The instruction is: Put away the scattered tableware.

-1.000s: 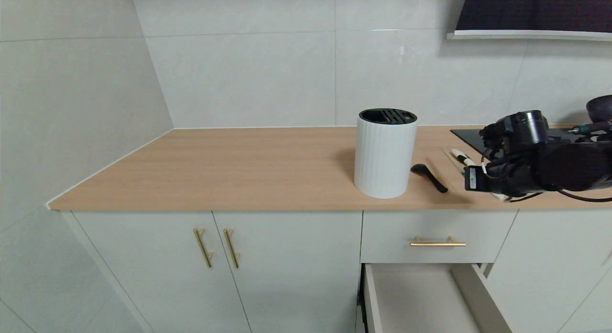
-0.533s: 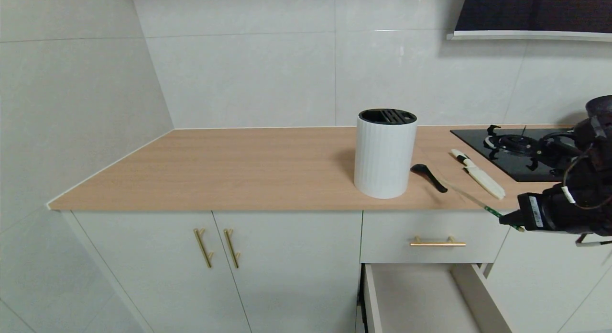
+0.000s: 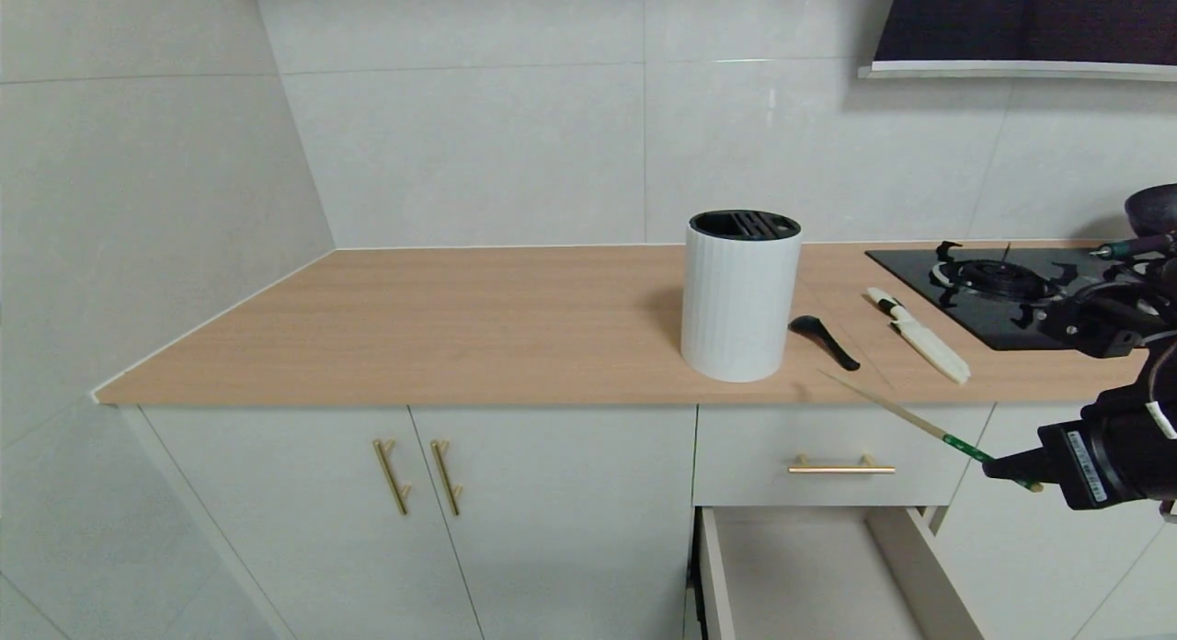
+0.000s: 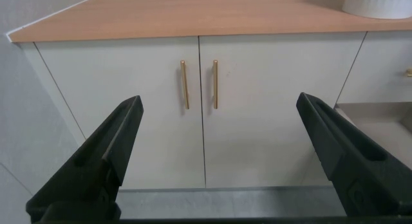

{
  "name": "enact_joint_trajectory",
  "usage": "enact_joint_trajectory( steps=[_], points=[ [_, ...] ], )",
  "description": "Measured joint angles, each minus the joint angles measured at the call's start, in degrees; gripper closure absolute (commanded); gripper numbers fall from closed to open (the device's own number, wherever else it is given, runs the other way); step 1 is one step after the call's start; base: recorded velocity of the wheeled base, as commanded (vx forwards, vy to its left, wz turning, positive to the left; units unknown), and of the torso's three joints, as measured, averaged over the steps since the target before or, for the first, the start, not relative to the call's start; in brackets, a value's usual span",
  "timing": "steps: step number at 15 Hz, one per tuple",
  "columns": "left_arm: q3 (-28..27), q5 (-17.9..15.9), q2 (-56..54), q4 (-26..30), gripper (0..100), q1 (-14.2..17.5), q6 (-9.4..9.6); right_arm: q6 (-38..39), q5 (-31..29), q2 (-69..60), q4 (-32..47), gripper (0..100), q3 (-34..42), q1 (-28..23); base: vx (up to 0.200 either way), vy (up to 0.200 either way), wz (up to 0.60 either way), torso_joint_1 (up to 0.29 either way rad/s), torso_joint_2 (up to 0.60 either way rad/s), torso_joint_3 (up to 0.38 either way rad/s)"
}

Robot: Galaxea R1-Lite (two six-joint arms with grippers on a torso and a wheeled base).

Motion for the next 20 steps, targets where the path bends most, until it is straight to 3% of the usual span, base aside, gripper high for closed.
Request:
enact_joint_trajectory(
  steps=[7, 20],
  points=[
    [0.00, 0.00, 0.00, 0.00, 0, 0.00, 0.00, -0.61, -0.28, 3.15, -0.51, 100, 2.21, 3.57, 0.000, 0.000, 0.00, -0.130, 0.32, 0.180],
    [0.00, 0.02, 0.00, 0.00, 0, 0.00, 0.00, -0.56, -0.30, 8.52, -0.55, 100, 2.39, 4.52, 0.000, 0.000, 0.00, -0.165, 0.47, 0.295]
  ],
)
